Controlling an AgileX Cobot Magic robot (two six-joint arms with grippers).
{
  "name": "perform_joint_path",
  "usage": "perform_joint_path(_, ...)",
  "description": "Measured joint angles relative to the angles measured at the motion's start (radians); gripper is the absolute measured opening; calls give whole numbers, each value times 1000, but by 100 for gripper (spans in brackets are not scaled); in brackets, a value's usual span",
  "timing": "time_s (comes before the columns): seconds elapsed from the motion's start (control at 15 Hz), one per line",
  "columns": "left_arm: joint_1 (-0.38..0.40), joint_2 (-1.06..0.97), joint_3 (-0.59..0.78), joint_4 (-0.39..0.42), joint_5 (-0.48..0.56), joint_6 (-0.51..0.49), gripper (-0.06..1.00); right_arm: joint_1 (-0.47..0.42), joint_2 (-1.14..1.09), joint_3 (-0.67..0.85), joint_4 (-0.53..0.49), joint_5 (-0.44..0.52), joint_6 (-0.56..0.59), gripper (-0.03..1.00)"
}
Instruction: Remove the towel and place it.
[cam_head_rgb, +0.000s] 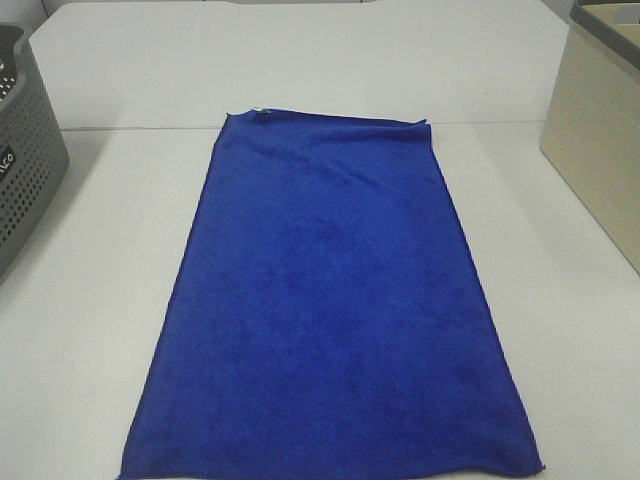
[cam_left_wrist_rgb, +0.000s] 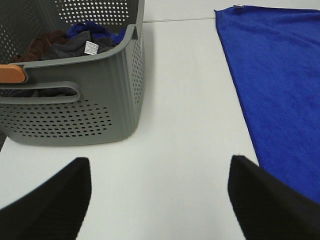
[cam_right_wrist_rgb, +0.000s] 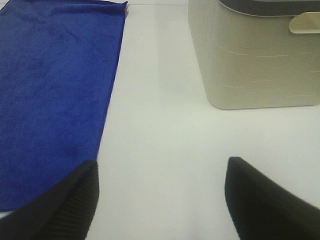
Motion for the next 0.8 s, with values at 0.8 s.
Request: perform_joint_path(0.8,-27,0,0,-1,0,0,72,0,0,2,29,-1,0,70)
